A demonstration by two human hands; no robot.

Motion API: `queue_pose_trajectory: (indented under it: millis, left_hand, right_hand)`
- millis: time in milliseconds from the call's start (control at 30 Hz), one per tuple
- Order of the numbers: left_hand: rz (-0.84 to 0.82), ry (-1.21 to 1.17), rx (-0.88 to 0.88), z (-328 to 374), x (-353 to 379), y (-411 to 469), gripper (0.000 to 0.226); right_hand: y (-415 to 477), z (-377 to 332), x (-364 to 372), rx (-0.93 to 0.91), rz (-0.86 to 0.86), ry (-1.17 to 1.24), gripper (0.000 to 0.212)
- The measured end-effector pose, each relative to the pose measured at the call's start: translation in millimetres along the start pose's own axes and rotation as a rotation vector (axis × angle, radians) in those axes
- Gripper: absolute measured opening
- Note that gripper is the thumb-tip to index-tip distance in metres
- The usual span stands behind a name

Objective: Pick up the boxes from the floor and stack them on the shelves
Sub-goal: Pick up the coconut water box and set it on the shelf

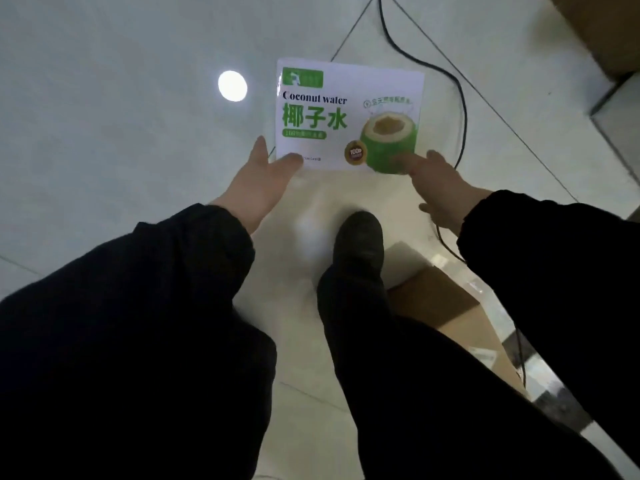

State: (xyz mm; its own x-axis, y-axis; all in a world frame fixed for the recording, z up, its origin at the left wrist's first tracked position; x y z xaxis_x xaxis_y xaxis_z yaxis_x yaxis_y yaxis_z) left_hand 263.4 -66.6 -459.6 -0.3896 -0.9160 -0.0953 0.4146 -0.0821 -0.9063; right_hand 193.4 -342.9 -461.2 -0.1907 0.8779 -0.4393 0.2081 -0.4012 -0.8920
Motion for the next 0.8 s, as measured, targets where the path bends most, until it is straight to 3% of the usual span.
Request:
queue_pose_trajectory:
  millis: [100,233,333,467,600,800]
  left_hand:
    - [-0.038,-0.121,0.029,15.6,8.4,1.4,0.024]
    - [0.075,-0.265,0.118,48.9,-49.3,-73.2,0.025]
    - [0.172,-0.393,0.173,79.5,-115.3,-171.4,0.019]
    - [0.265,-0.61,0.231,126.8,-203.5,-333.6,0.028]
    - [0.393,-0.716,0.368,159.8,-286.3,-511.0,0.033]
    - [0.762,-0.907,0.58,132.4,-375.7,-762.1,0.035]
  right_hand:
    - [-0.7,-8.0,18.5,0.013,-0.115,0.127,0.08]
    - [-84.0,-57.3,-4.7,-0.118,-0.045,0.207,0.052]
    - [-195.3,-114.4,-23.7,-0.264,-0.079,0.254,0.051]
    - [-374.4,-199.8,-48.6,-0.467,-0.138,0.272,0.048]
    - [-555.2,-277.5,-59.5,-0.688,-0.263,0.186,0.062]
    - [-799.7,-333.9,-27.9,-0.988,-0.54,0.013,0.061]
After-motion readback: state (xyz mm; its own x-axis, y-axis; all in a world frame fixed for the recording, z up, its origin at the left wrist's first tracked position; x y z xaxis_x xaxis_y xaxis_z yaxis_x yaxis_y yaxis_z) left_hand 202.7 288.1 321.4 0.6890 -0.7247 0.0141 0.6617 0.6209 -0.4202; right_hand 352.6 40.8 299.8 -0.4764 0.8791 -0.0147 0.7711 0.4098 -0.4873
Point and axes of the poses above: each hand's wrist, its own y-axis towards the middle knuckle, its own x-axis out of the palm, z = x × y, the point moved 10 cm from there along y, towards the middle knuckle, and after that the axes turned 10 degrees about -y, right-handed, at the moved point
